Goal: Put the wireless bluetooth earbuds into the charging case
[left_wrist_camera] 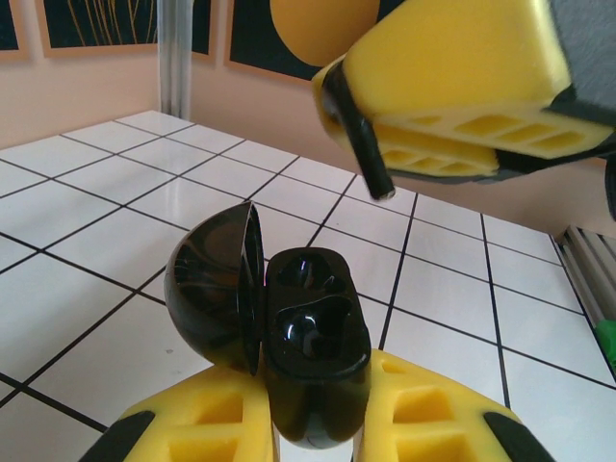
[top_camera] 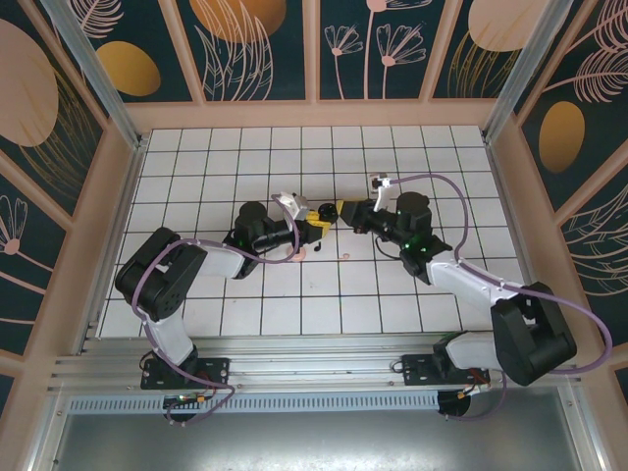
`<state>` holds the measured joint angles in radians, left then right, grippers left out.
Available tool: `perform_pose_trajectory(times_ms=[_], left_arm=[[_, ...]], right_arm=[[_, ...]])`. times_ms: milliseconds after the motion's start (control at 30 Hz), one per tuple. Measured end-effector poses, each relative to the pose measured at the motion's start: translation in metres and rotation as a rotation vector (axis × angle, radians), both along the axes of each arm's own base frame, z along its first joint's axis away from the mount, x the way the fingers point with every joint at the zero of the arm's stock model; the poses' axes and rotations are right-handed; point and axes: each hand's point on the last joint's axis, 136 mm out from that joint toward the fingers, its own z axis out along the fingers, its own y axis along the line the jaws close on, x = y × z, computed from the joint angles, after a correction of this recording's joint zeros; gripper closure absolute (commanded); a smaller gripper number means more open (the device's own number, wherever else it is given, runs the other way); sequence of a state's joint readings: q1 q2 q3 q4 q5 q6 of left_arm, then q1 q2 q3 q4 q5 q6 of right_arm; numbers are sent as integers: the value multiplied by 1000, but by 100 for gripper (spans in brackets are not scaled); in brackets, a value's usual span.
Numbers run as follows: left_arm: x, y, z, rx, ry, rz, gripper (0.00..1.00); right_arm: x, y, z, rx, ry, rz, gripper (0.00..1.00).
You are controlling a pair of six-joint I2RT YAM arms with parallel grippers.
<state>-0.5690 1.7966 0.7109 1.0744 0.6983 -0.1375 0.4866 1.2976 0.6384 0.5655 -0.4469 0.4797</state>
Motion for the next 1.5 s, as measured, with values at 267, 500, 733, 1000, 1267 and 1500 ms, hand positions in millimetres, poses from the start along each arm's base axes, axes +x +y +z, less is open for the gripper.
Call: perform_pose_trajectory(times_ms=[267, 500, 733, 1000, 1267, 1500], left_arm=[[0, 0, 1, -5, 2, 0, 89], [0, 0, 1, -5, 2, 0, 89], [0, 0, 3, -6, -1, 0, 89], [0, 0, 6, -14, -1, 0, 89], [-1, 0, 17, -34, -18, 0, 89], [-1, 0, 19, -38, -23, 0, 88]], right_arm=[[2, 4, -7, -3, 7, 10, 80], [3, 7, -11, -4, 11, 17, 80], [2, 9, -13, -5, 16, 28, 80], [2, 10, -11, 0, 8, 29, 80], [3, 10, -7, 9, -10, 29, 81], [3, 11, -5, 11, -20, 32, 79]])
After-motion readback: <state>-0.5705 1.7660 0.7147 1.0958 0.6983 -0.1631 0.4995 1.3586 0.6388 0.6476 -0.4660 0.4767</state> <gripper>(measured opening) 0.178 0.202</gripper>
